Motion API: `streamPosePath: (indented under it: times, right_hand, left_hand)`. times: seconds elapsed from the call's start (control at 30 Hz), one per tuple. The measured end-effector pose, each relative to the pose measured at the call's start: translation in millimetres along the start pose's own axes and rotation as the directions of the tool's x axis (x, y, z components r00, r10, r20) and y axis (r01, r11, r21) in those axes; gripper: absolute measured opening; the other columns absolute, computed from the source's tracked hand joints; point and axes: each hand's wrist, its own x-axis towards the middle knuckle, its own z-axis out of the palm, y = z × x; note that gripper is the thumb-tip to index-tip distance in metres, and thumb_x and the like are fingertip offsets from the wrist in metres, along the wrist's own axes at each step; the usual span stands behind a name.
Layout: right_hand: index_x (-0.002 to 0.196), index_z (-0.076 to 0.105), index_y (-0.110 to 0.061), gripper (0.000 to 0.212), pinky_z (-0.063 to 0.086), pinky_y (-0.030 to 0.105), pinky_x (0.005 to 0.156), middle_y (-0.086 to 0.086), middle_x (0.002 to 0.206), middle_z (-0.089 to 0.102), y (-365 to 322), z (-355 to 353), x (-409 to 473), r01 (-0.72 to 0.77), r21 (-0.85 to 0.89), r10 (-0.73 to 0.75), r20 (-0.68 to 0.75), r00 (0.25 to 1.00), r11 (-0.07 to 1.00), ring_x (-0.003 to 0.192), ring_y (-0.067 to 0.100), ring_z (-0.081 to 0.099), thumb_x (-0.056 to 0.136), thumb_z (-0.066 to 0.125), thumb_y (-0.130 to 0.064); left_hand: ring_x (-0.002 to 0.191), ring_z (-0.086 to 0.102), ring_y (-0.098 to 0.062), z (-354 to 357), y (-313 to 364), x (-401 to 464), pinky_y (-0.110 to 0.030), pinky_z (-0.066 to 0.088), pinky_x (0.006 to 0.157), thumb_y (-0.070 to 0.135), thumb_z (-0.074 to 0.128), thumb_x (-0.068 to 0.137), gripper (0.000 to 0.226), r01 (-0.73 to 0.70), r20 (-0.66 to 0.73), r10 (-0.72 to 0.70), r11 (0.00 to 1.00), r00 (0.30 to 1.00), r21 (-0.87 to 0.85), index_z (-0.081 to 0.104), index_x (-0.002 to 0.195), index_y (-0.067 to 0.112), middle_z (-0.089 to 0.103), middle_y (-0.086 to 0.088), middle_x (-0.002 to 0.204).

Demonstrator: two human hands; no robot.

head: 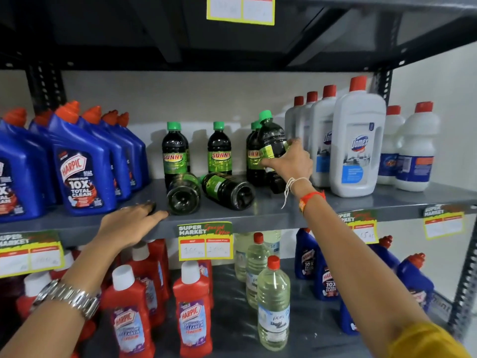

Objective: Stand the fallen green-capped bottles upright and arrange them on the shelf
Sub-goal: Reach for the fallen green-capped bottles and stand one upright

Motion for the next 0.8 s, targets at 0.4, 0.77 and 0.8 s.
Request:
streamPosePath:
  times: [0.4, 0.77, 0.8]
  right_hand:
    - [0.112, 0.033, -0.008, 0.093, 0.053, 0.040, 0.078, 0.014, 0.113, 0.062, 11, 17, -23, -0.023, 0.098, 0.036, -0.127, 0.991, 0.995, 0.099, 0.036, 0.065, 0.047, 0.088, -0.047]
    - [0.137, 0.025, -0.003, 0.116, 0.049, 0.046, 0.088, 0.019, 0.139, 0.036, 19, 18, -33, -0.051, -0.086, 0.042, -0.110, 0.993, 0.995, 0.128, 0.036, 0.040, 0.052, 0.083, -0.056]
    - [0.136, 0.025, -0.003, 0.114, 0.049, 0.045, 0.088, 0.018, 0.137, 0.039, 19, 17, -34, -0.046, -0.100, 0.034, -0.119, 0.992, 0.994, 0.127, 0.036, 0.043, 0.052, 0.083, -0.054]
  left_hand:
    - [0.135, 0.035, -0.026, -4, 6, -4, -0.039, 0.042, 0.102, 0.016, 0.047, 0.091, 0.065, 0.004, 0.007, -0.005, 0.996, 1.000, 0.085, 0.015, 0.144, 0.035, 0.016, -0.005, 0.156]
    - [0.133, 0.037, -0.026, -6, 9, -6, -0.038, 0.043, 0.101, 0.015, 0.043, 0.093, 0.062, 0.024, -0.010, -0.023, 0.992, 1.000, 0.121, 0.014, 0.144, 0.034, 0.019, -0.006, 0.155]
    - [0.133, 0.037, -0.026, -6, 10, -7, -0.038, 0.043, 0.101, 0.015, 0.043, 0.092, 0.062, 0.023, -0.009, -0.022, 0.992, 1.000, 0.122, 0.014, 0.144, 0.033, 0.019, -0.006, 0.155]
